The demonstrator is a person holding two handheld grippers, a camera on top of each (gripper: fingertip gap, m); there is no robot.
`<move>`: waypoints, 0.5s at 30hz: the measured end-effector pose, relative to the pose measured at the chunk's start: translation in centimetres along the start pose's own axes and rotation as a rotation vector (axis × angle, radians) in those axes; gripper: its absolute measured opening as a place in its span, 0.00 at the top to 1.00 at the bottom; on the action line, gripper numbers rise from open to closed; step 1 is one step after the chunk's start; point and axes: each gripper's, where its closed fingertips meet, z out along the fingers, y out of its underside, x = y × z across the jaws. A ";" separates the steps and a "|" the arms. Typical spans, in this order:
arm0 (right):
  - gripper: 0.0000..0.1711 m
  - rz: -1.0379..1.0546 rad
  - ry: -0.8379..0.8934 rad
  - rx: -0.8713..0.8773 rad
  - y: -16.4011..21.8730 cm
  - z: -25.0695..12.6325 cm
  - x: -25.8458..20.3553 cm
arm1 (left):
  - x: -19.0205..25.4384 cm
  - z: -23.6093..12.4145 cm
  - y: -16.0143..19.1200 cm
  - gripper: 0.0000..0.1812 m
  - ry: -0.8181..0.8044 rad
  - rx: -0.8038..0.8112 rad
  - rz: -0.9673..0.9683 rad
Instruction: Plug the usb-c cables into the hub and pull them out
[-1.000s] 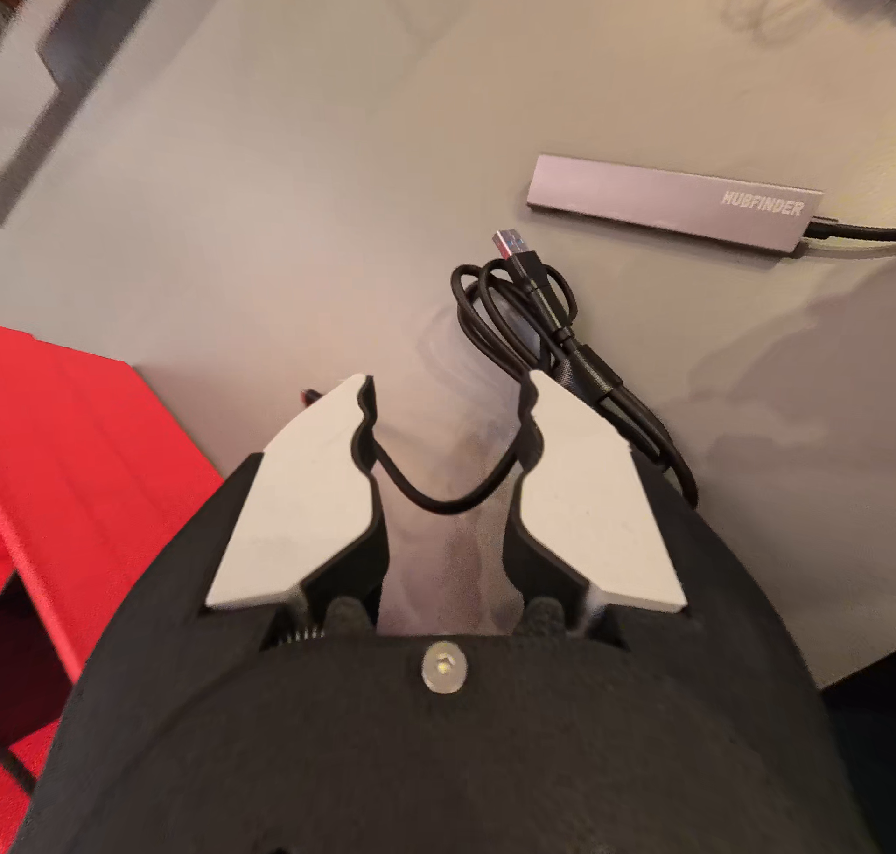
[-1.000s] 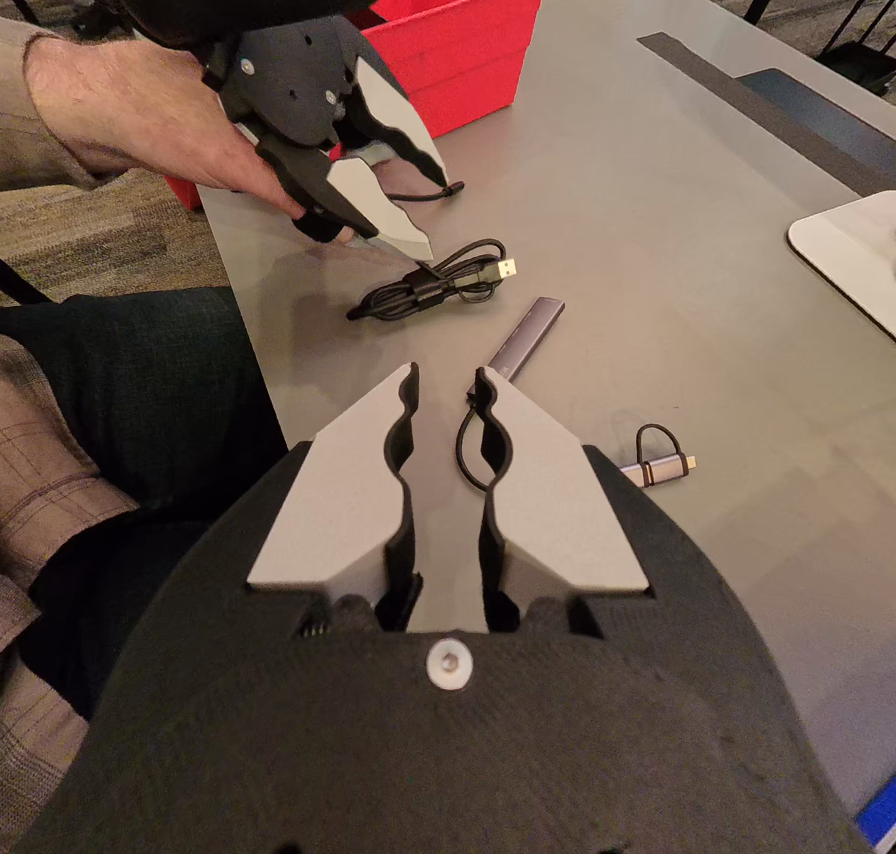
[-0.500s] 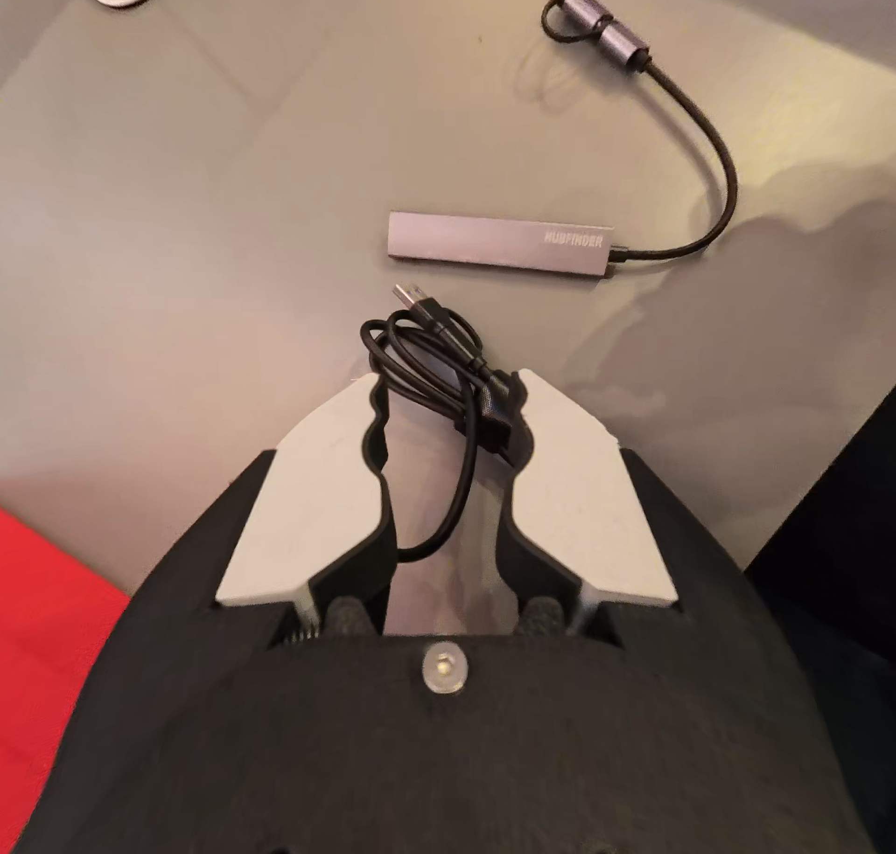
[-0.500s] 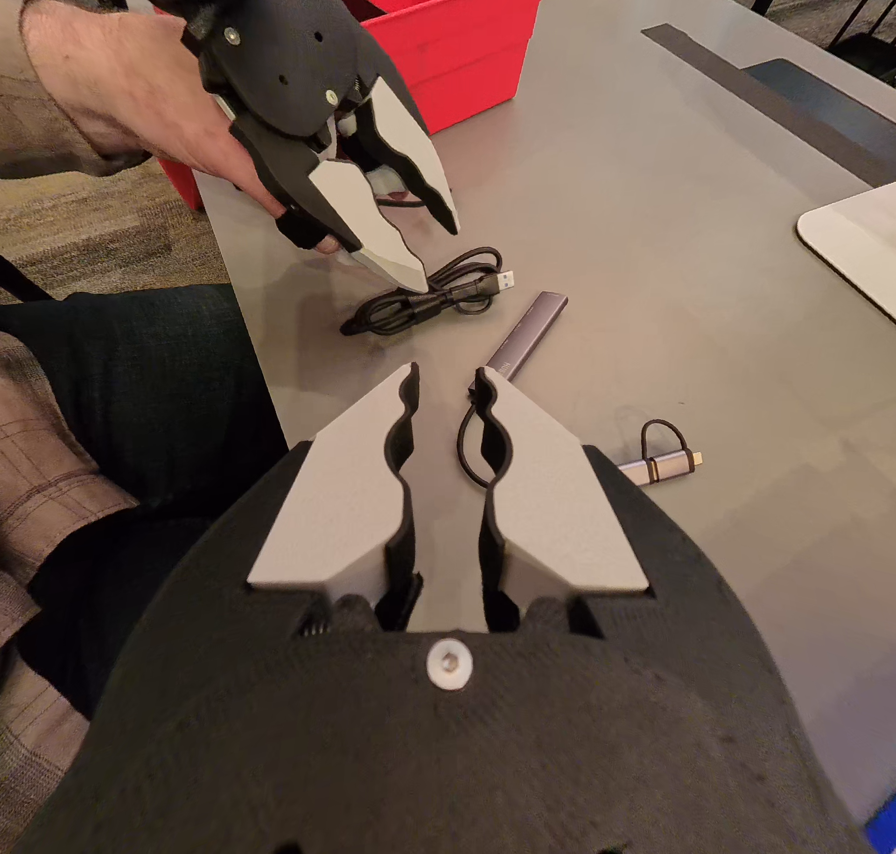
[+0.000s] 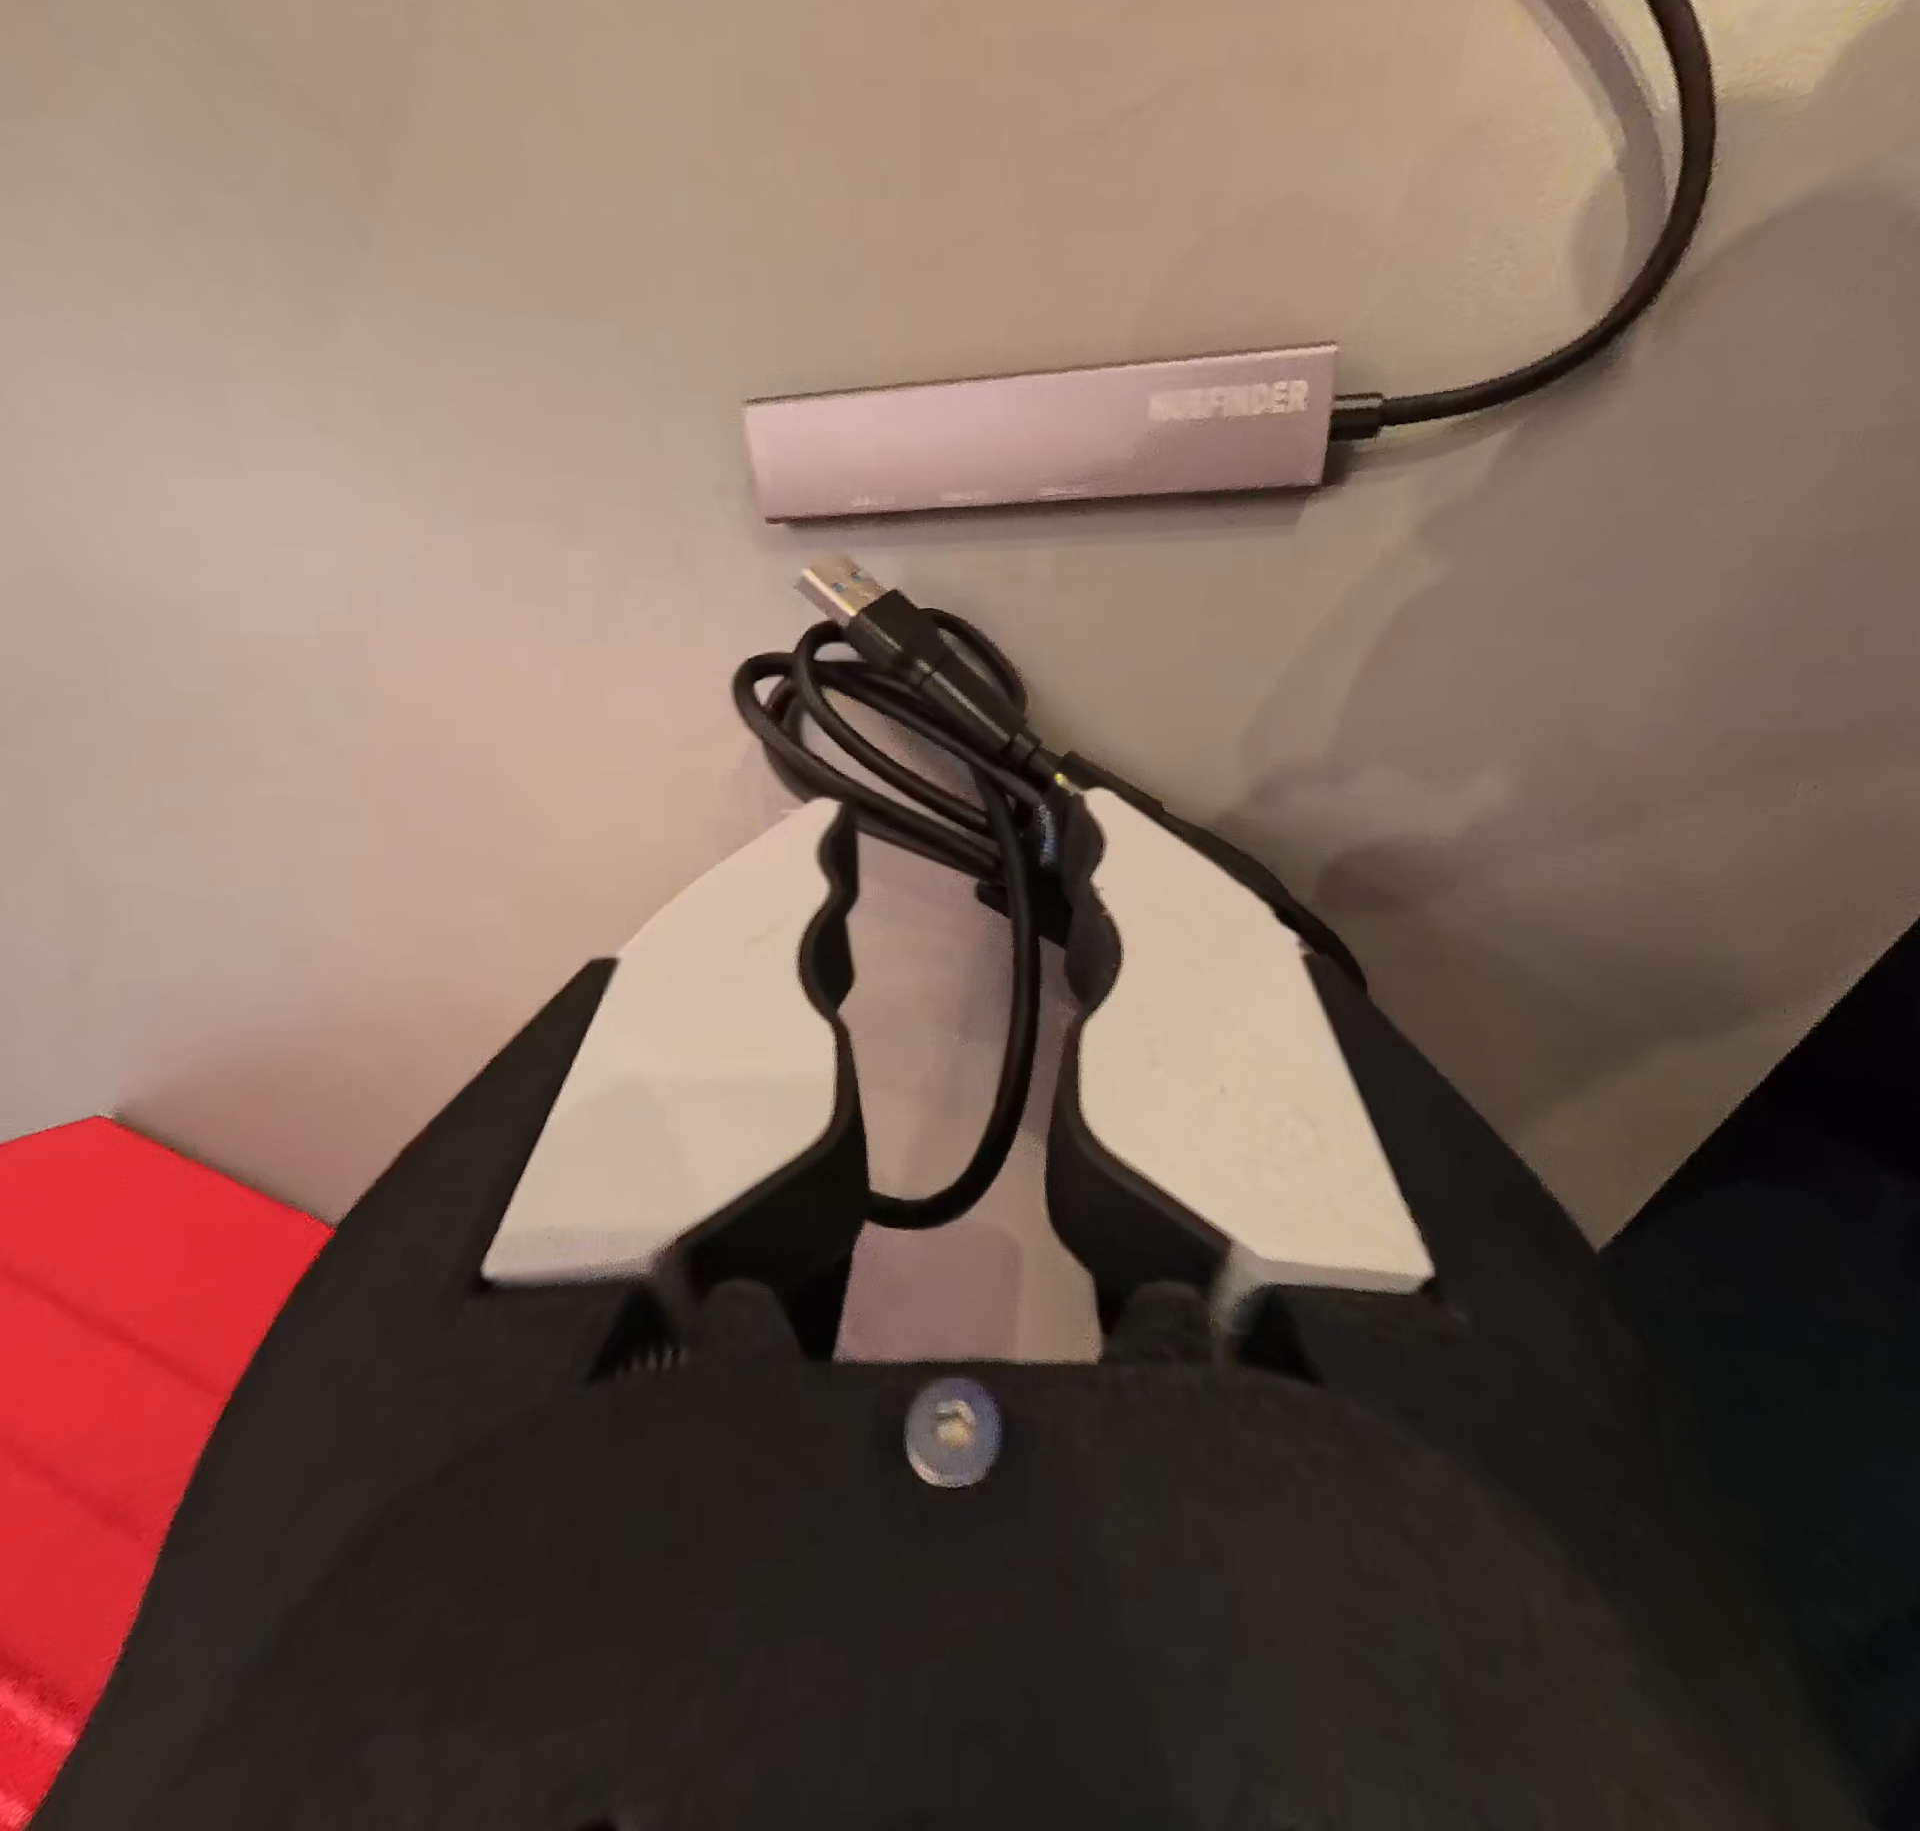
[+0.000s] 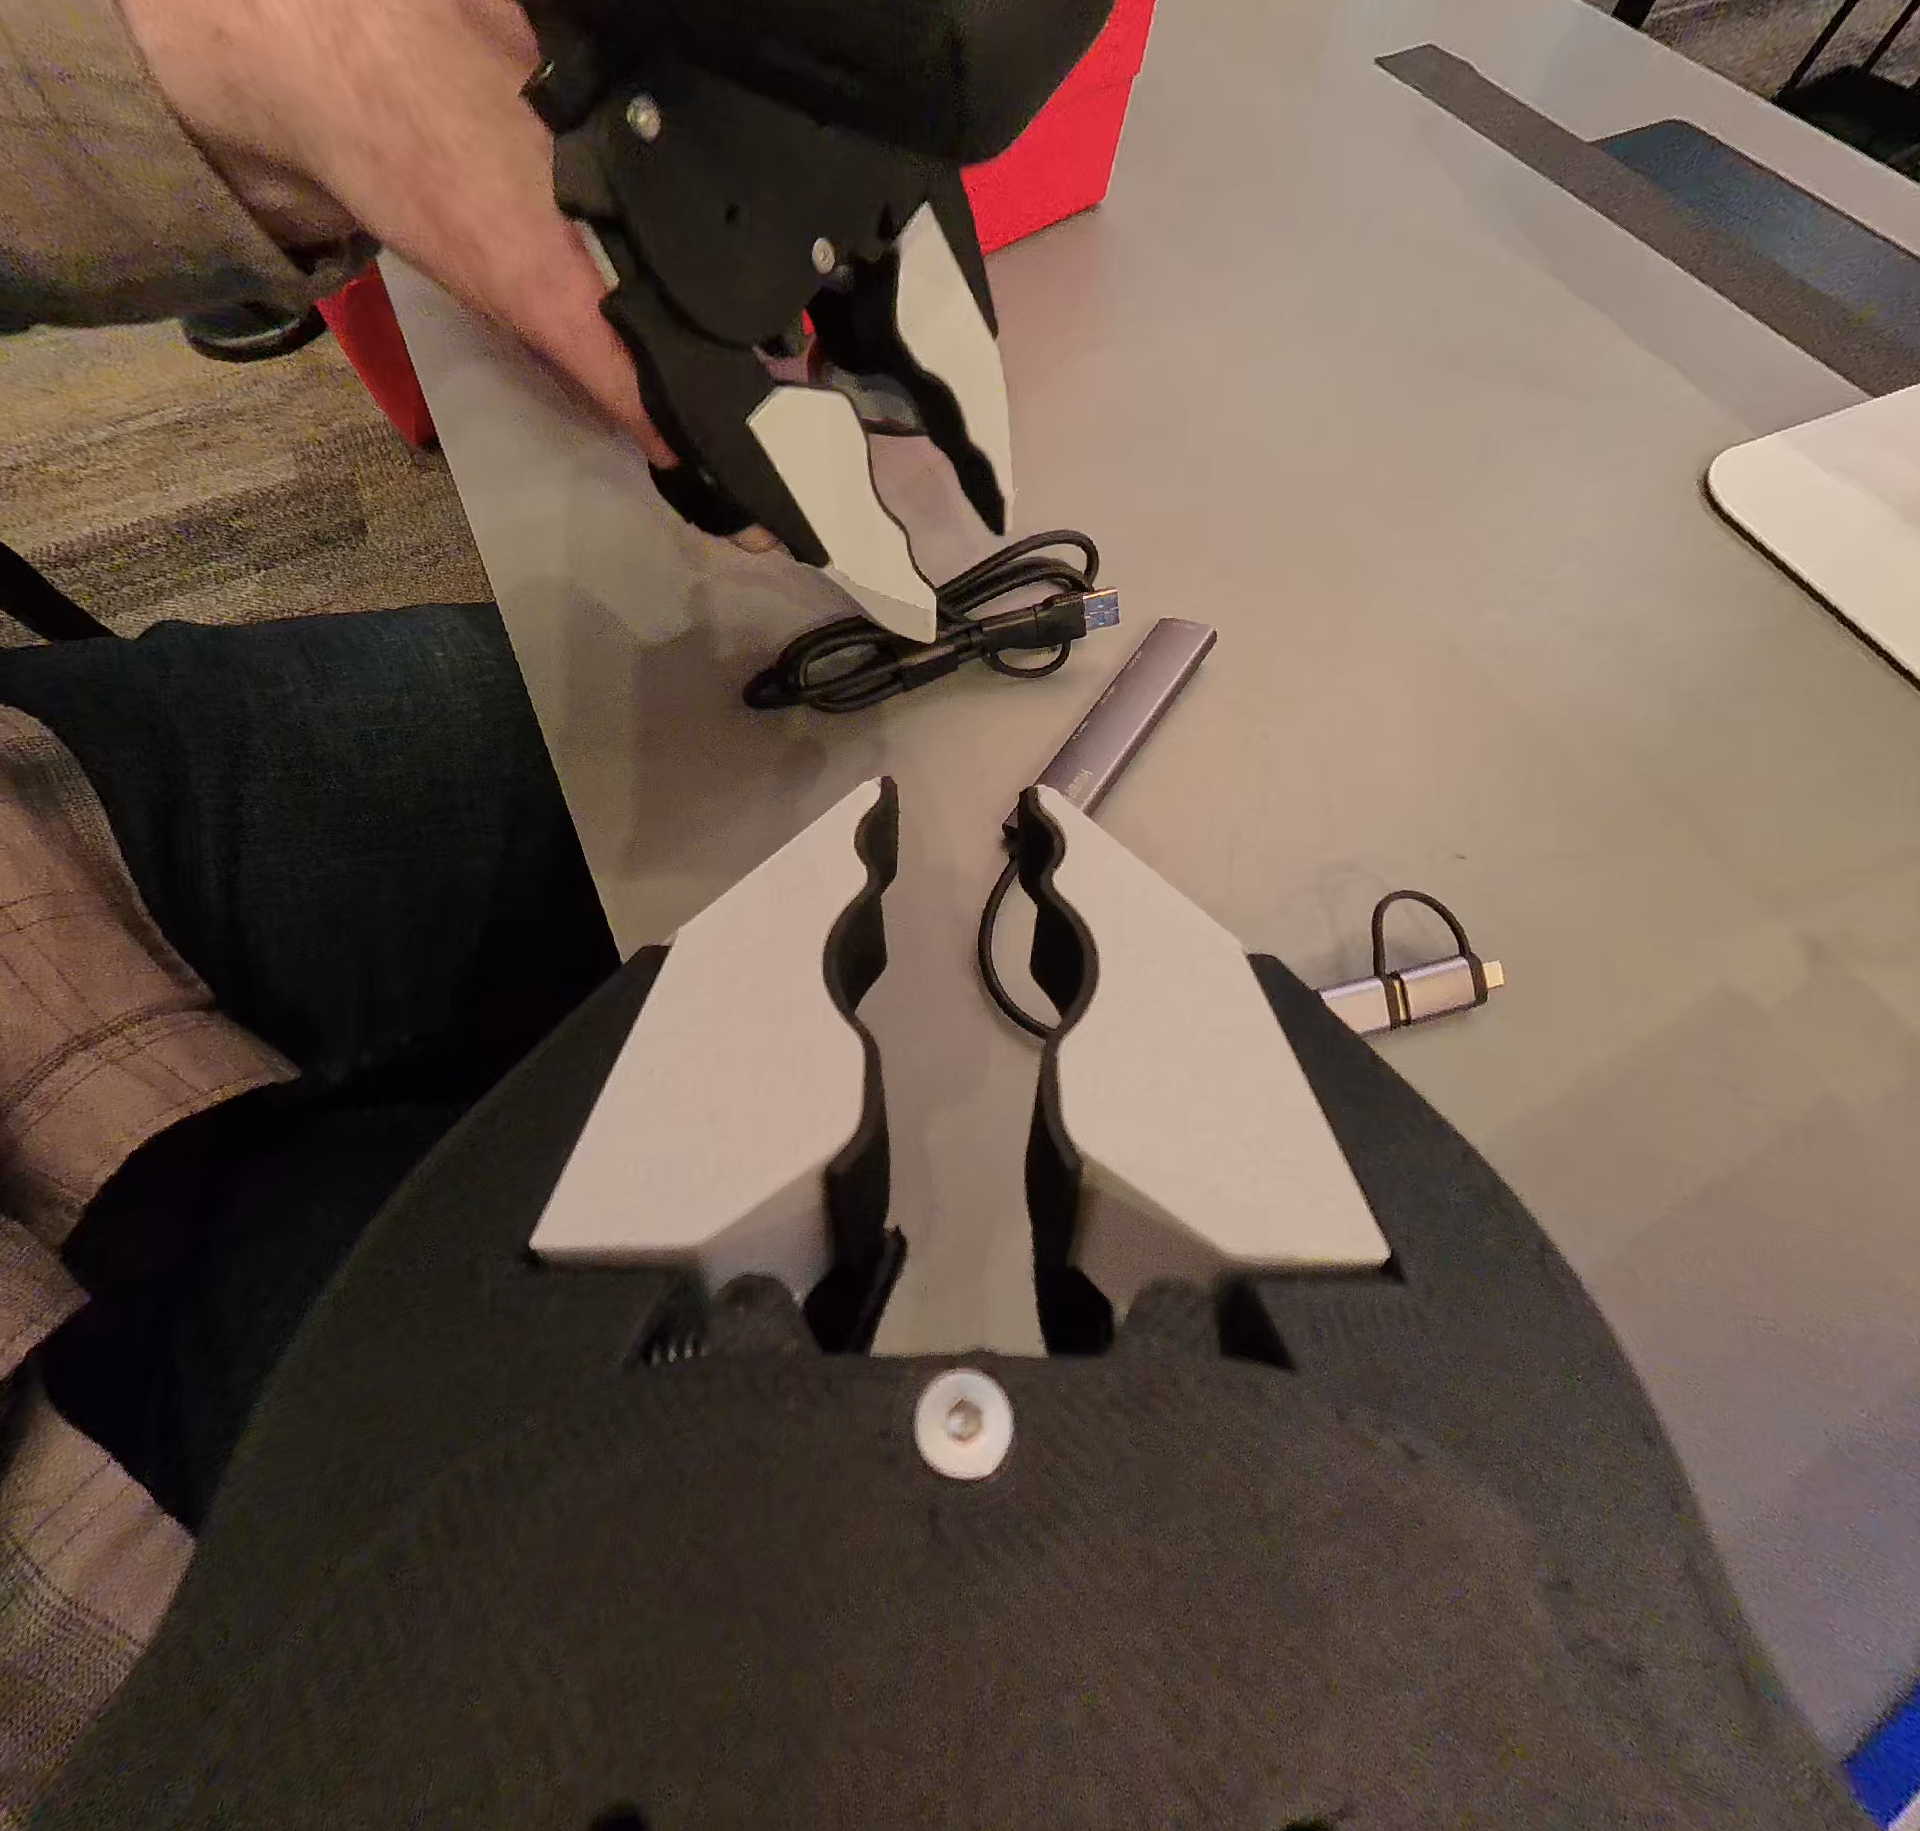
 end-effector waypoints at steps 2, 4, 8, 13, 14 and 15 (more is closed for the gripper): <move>0.88 0.002 0.001 0.002 0.0 -0.1 0.1 | -0.1 -0.1 -0.1 0.73 0.072 0.005 -0.064; 0.88 0.005 0.001 0.003 0.1 -0.1 0.1 | -0.3 -0.1 -0.3 0.71 0.129 0.018 -0.116; 0.88 0.003 -0.005 -0.002 0.2 0.1 0.0 | -0.3 0.7 0.4 0.69 0.174 -0.054 -0.099; 0.88 0.008 -0.004 -0.001 0.2 0.1 0.1 | 0.4 1.2 -0.1 0.74 0.200 -0.102 -0.021; 0.88 0.010 -0.003 0.000 0.3 0.1 0.2 | 0.6 1.2 -0.3 0.75 0.200 -0.104 0.013; 0.88 0.011 -0.003 0.000 0.3 0.1 0.2 | 0.7 1.2 -0.5 0.76 0.193 -0.097 0.063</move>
